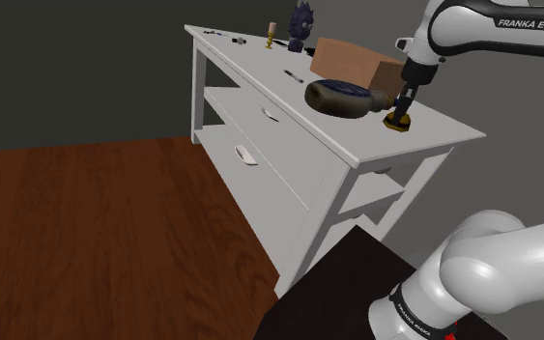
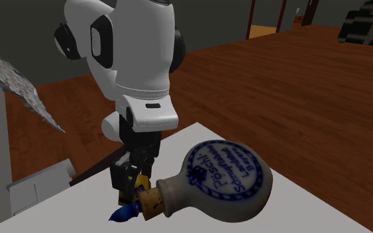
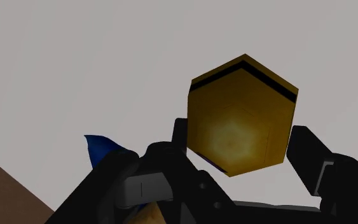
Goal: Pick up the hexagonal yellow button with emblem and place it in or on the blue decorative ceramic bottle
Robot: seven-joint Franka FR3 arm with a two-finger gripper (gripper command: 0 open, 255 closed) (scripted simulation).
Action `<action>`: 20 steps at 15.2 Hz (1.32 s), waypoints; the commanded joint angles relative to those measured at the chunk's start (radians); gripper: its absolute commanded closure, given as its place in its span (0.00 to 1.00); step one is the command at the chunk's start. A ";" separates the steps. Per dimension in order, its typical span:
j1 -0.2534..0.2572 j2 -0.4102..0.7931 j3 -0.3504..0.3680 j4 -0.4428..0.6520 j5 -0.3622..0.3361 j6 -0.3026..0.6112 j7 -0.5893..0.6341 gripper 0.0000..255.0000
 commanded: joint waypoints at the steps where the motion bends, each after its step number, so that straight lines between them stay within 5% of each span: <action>1: 0.001 0.002 -0.001 -0.005 0.005 -0.003 0.000 1.00; 7: 0.001 0.003 0.000 -0.003 0.005 -0.004 0.000 1.00; 20: 0.012 0.042 0.025 0.196 0.033 -0.161 -0.041 1.00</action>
